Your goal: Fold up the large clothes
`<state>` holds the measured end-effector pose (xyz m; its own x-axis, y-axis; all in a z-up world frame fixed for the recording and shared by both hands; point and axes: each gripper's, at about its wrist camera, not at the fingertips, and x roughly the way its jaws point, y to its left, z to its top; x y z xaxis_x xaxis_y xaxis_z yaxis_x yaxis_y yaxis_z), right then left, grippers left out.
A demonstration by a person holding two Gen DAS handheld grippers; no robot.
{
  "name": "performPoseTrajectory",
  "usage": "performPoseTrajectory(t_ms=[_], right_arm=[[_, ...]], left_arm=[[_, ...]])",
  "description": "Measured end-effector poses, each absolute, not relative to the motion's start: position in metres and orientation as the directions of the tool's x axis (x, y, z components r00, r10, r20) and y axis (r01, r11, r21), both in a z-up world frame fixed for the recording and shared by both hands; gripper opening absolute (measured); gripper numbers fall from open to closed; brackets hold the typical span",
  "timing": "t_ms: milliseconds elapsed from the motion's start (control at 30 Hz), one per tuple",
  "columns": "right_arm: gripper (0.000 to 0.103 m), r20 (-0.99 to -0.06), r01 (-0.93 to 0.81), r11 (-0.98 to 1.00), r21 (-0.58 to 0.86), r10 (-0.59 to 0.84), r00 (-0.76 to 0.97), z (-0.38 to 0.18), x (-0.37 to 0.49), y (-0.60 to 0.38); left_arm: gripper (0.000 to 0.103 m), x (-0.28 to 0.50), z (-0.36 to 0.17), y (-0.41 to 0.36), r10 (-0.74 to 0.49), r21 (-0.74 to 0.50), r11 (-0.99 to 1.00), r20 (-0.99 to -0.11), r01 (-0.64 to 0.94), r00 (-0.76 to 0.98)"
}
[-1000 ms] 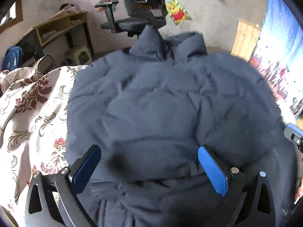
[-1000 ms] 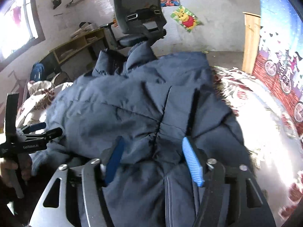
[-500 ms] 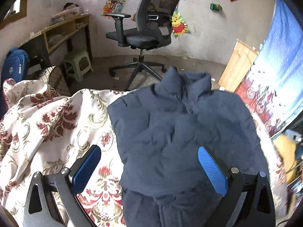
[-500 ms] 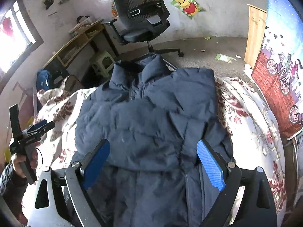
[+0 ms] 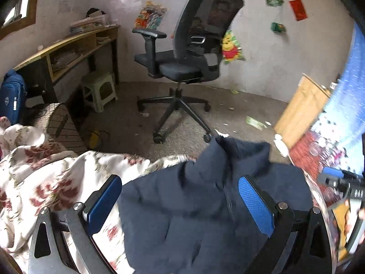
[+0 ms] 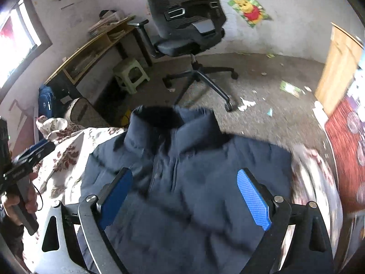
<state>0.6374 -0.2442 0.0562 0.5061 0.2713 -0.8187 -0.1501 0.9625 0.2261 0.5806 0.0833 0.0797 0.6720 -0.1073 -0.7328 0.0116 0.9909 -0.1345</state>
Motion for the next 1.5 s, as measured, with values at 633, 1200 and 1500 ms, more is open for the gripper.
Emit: performPoseTrajectory(t_ms=[633, 1200, 1500], right_arm=[[0.022, -0.866, -0.171, 0.96, 0.223, 0.276, 0.417, -0.031, 0.77, -0.218], [0.005, -0.755, -0.147, 0.93, 0.338, 0.361, 0.547, -0.032, 0.624, -0.278], [0.004, -0.795, -0.158, 0.947, 0.281, 0.322, 0.514, -0.052, 0.595, -0.278]], left_arm=[[0.009, 0.72, -0.017, 0.023, -0.256, -0.289, 0.957, -0.813, 0.018, 0.523], [0.005, 0.593, -0.018, 0.069, -0.325, -0.292, 0.945, -0.785, 0.147, 0.527], [0.004, 0.562, -0.047, 0.059, -0.281, -0.201, 0.957, -0.817, 0.208, 0.503]])
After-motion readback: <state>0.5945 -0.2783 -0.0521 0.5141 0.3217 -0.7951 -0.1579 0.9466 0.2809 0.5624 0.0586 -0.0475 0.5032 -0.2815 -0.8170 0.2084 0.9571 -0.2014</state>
